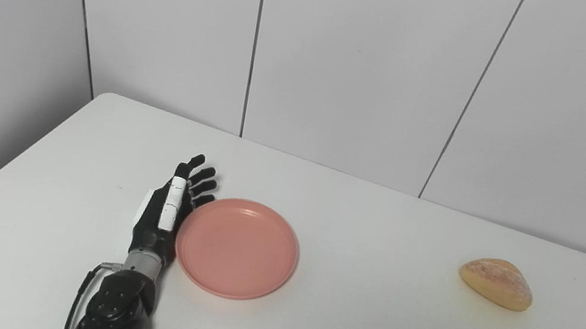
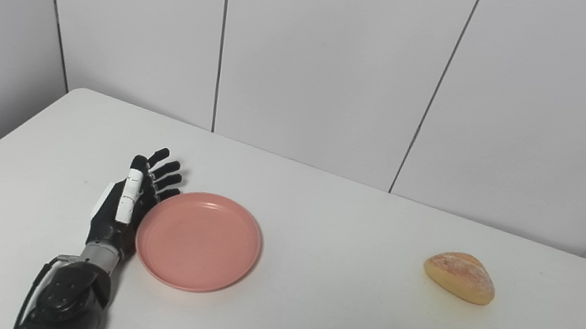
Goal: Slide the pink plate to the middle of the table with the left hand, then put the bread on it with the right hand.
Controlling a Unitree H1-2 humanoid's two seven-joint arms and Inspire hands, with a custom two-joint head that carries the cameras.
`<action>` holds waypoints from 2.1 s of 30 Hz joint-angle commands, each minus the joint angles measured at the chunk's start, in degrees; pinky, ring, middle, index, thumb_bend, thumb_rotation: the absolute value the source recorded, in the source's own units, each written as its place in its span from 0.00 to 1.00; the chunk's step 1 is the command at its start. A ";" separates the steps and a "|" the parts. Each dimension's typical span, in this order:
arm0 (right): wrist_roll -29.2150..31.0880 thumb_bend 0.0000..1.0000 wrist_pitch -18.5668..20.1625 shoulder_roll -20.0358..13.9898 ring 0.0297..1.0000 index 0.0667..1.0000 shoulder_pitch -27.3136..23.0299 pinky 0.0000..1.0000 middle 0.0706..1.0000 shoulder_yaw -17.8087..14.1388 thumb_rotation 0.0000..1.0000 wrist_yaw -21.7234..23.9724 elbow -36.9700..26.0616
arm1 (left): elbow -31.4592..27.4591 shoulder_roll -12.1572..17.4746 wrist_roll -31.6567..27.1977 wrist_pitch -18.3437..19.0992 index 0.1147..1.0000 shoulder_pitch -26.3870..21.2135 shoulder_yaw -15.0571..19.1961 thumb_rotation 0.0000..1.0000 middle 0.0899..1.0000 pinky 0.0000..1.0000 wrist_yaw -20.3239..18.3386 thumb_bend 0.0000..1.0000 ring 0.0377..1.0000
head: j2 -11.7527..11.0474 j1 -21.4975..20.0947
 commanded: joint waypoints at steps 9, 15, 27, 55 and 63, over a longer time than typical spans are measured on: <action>-3.65 0.82 -0.28 3.73 0.84 0.79 -0.75 0.83 0.82 2.86 0.95 -1.36 -0.29 | 0.67 -0.31 -1.25 0.54 0.86 1.46 -0.49 0.96 0.84 0.81 -1.17 0.83 0.83 | 1.24 -7.86; -5.28 0.85 -0.01 5.31 0.84 0.79 -1.13 0.83 0.82 3.96 0.94 -1.93 0.04 | -0.42 -0.63 -1.84 0.90 0.87 1.68 -0.75 0.96 0.87 0.85 -2.29 0.83 0.86 | 1.97 -10.66; -7.22 0.90 0.03 6.72 0.83 0.80 -1.96 0.81 0.81 5.13 0.94 -2.84 0.63 | -2.01 -2.36 -1.08 1.55 0.92 2.56 -4.26 1.00 0.92 0.92 -3.63 0.82 0.92 | 2.50 -14.51; -8.57 0.88 -0.28 8.22 0.83 0.83 -1.86 0.80 0.83 5.68 0.94 -4.70 0.84 | -3.86 -7.67 2.26 2.27 0.89 3.18 -9.01 1.00 0.92 0.92 -2.87 0.86 0.90 | 2.21 -17.82; -15.80 0.75 -5.05 7.96 0.83 0.84 -2.32 0.78 0.83 5.17 0.89 -8.03 0.04 | -2.59 -7.01 2.00 1.92 0.90 3.35 -8.76 1.00 0.92 0.91 -3.00 0.82 0.90 | 1.48 -18.32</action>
